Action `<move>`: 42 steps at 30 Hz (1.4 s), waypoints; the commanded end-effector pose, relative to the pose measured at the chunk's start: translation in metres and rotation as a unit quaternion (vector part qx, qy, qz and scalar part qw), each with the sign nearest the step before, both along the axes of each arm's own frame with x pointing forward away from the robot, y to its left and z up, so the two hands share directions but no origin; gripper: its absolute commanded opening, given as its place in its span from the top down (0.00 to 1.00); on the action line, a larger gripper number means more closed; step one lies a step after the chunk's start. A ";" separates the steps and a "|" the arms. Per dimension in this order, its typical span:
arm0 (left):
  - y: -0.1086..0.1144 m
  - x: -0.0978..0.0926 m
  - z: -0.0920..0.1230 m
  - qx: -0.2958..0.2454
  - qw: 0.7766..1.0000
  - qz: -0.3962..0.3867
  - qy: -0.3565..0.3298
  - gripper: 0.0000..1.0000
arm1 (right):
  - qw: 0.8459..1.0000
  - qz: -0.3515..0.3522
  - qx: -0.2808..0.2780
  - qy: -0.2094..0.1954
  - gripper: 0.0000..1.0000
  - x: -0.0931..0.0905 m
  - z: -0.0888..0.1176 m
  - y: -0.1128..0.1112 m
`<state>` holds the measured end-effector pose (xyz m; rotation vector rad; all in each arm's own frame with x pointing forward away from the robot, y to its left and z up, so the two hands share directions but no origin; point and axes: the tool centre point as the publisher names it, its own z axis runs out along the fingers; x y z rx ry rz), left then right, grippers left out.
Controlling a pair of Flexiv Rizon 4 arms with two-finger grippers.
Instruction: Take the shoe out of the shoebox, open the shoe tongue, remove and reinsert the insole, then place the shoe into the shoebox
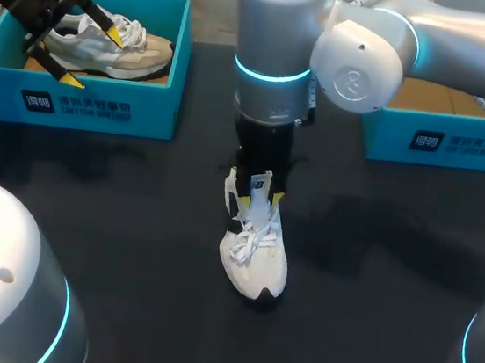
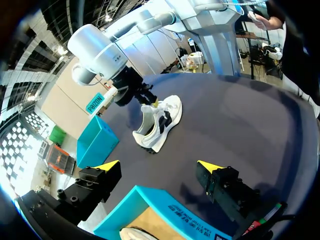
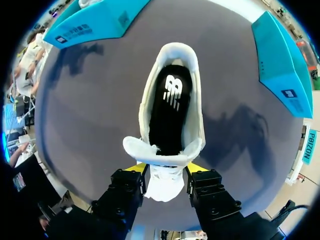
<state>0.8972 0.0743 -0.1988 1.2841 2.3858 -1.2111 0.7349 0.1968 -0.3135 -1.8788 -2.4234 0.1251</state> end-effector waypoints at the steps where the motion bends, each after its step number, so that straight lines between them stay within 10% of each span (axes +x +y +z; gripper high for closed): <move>1: 0.000 0.000 0.000 0.001 1.000 -0.001 0.000 0.00 | 1.000 -0.001 -0.003 -0.005 0.59 -0.013 0.014 0.001; 34: 0.000 0.000 0.000 0.001 1.000 -0.001 0.000 0.00 | 1.000 0.019 0.005 0.012 0.61 0.028 -0.026 0.003; 42: 0.000 0.000 0.000 0.001 1.000 -0.001 0.000 0.00 | 1.000 0.019 -0.004 -0.020 0.60 0.030 -0.005 0.000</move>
